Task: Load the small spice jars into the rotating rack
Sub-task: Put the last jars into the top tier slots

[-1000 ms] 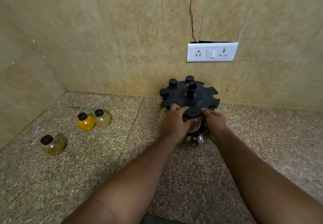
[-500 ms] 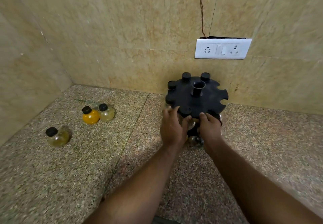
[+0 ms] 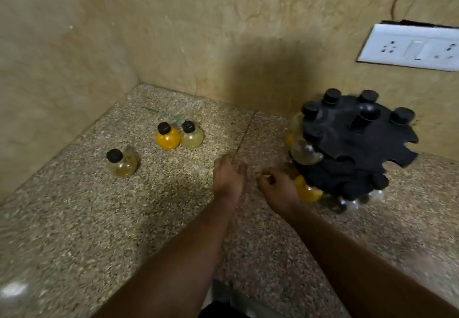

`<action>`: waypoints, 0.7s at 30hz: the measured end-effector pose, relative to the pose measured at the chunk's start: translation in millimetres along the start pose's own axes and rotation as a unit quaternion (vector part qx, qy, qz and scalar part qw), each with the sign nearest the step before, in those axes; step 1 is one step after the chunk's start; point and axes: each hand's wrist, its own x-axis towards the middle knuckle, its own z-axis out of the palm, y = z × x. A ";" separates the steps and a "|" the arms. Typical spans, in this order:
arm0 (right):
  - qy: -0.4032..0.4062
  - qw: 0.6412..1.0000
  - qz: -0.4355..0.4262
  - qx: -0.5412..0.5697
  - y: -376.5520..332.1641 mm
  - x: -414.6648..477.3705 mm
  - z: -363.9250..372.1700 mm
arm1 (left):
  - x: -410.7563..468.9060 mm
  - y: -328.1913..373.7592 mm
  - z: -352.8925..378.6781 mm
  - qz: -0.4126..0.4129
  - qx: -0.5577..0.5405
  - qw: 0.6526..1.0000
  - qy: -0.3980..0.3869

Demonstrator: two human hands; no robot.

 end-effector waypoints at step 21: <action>-0.197 0.903 0.010 -0.382 -56.8 130.3 160.9 | 156.6 -84.2 -45.1 0.067 -0.012 0.985 0.157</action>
